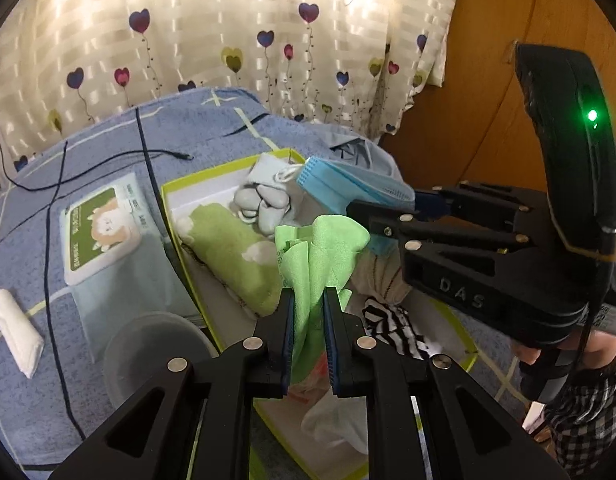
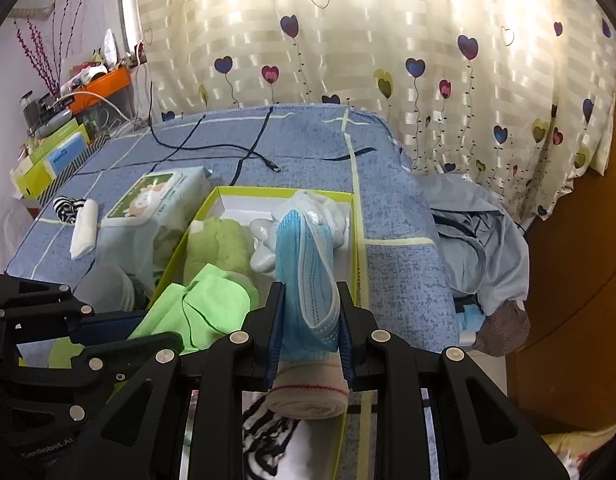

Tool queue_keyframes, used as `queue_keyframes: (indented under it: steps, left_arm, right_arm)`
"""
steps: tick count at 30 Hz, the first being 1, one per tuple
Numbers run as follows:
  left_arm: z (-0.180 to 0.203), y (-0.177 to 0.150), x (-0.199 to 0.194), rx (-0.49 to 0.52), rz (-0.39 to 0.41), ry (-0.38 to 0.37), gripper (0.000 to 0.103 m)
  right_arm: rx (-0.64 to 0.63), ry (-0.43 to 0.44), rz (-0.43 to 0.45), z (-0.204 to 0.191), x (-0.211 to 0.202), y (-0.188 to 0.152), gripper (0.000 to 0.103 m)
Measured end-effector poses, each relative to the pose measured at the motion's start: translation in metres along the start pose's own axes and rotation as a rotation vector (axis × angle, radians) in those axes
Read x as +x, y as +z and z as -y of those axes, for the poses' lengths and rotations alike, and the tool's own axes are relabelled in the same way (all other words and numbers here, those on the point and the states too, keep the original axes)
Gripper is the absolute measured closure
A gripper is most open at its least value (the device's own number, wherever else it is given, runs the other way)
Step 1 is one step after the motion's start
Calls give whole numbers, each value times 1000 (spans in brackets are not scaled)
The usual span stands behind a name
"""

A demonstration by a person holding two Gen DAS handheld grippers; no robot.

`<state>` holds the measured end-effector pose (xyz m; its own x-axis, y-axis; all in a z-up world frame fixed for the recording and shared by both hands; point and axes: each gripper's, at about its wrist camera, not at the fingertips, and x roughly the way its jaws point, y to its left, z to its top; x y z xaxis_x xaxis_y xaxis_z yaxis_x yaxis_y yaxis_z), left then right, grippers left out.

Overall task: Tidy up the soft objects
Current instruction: 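Open the left tool over the box while the right tool releases the blue mask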

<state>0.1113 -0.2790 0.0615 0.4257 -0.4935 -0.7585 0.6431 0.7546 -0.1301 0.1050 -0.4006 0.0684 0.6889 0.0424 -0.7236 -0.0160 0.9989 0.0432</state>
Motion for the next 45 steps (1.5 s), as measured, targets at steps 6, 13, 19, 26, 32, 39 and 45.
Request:
queue_keyframes:
  steps: [6, 13, 19, 26, 32, 39, 45]
  left_arm:
    - [-2, -1, 11, -8, -24, -2, 91]
    - [1, 1, 16, 5, -31, -1, 90]
    - [0, 1, 18, 4, -37, -6, 81]
    - [0, 1, 17, -7, -35, -17, 69]
    - [1, -1, 11, -5, -23, -21, 60]
    - [3, -2, 2, 8, -3, -17, 56]
    - [2, -5, -5, -1, 5, -17, 56]
  right_arm:
    - [-20, 15, -26, 3, 12, 2, 78]
    - [-37, 34, -29, 2, 18, 3, 78]
    - [-48, 51, -38, 1, 25, 5, 78]
    - [-56, 49, -45, -2, 27, 6, 76]
    - [-40, 53, -33, -3, 23, 6, 63]
    - [-31, 56, -18, -4, 16, 5, 44]
    - [-32, 39, -3, -9, 9, 5, 44]
